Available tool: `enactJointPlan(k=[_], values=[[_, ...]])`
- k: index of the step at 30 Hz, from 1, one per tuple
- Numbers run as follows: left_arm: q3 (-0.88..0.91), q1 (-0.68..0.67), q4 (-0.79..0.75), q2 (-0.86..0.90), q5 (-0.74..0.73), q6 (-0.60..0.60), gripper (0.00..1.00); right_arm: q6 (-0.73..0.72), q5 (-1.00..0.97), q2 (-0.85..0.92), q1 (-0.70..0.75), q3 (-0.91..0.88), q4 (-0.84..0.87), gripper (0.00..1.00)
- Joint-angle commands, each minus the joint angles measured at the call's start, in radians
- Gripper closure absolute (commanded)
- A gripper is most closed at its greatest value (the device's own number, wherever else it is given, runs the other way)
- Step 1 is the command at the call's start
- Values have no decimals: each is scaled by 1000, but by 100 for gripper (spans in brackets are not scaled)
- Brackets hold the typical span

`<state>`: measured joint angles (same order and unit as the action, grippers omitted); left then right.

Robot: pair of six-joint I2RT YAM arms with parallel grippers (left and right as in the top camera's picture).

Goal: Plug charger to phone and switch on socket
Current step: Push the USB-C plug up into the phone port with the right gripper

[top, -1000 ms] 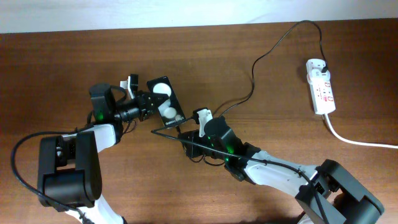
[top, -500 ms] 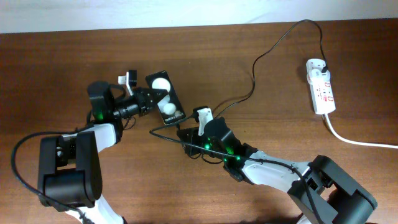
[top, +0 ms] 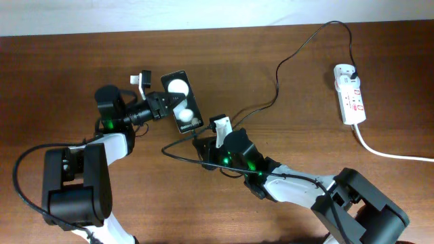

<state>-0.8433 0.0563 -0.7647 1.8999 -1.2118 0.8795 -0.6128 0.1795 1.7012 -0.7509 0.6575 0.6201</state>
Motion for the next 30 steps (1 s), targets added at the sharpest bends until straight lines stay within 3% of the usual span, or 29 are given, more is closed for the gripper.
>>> enactJointPlan(k=[1,30], values=[[29,-32,17,-19,-166,-5,100,14,-114,-11,13,57,69,96],[29,-32,17,-19,-180,-21,100,33,-113,-12,13,79,87,96]])
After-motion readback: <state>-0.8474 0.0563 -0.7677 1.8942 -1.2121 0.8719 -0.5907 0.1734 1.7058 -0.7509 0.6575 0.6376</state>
